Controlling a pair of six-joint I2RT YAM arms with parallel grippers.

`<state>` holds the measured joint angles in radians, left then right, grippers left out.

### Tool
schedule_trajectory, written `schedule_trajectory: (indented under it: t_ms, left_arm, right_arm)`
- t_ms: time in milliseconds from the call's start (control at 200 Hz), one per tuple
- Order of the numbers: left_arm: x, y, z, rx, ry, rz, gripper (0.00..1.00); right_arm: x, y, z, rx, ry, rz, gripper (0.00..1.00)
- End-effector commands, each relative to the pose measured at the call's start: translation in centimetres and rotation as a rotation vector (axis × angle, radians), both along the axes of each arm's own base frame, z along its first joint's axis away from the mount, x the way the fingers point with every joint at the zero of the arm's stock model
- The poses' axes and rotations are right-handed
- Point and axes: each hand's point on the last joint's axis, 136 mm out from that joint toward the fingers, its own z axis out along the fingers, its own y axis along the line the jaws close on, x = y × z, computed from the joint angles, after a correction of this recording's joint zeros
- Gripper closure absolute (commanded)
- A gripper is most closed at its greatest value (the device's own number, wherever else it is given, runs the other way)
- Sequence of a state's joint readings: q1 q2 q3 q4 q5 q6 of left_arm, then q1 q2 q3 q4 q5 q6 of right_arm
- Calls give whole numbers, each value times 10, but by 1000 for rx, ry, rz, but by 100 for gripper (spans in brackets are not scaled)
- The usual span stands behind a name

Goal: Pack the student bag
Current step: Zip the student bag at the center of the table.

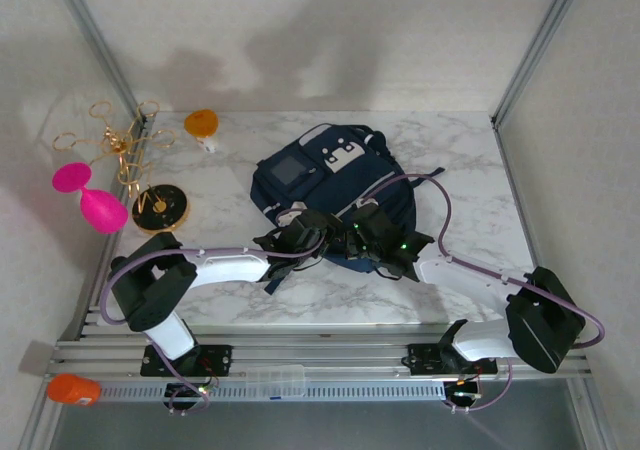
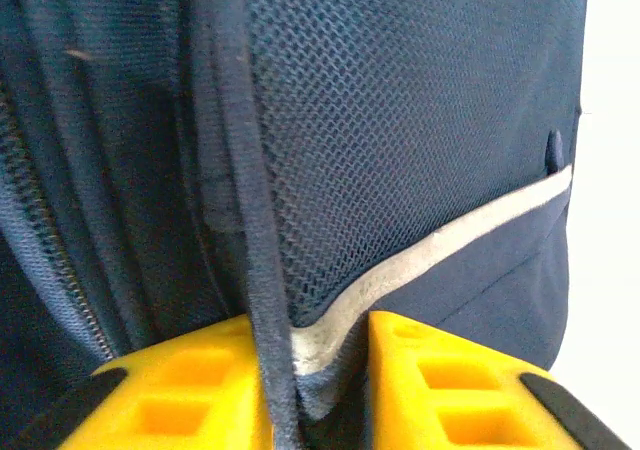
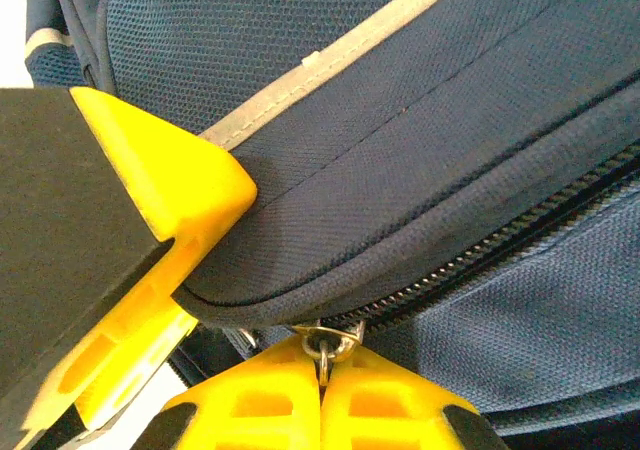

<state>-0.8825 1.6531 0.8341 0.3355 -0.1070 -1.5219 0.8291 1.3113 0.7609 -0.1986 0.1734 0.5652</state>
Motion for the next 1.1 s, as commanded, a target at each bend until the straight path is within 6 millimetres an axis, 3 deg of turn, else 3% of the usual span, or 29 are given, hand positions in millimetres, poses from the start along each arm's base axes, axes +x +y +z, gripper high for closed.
schedule_trajectory:
  t_ms: [0, 85, 285, 596, 796, 871, 1091]
  left_arm:
    - [18, 11, 11, 6, -48, 86, 88]
    - [17, 18, 13, 22, -58, 97, 100]
    - [8, 38, 14, 115, -70, 60, 100]
    - [8, 103, 23, 308, -119, -38, 100]
    - [19, 123, 41, 378, -176, -104, 100]
    - [29, 131, 47, 408, -185, -113, 100]
    - [80, 155, 59, 454, -217, -103, 100]
  right_arm:
    - [6, 4, 12, 14, -37, -16, 100]
    - [7, -2, 16, 7, -51, -38, 100]
    - [18, -31, 20, -26, -51, -142, 100]
    - [40, -84, 24, -64, -60, -268, 100]
    - [40, -71, 32, -87, -94, -197, 100]
    - [31, -65, 31, -101, -94, -165, 100]
    - [-8, -18, 25, -4, -73, -32, 100]
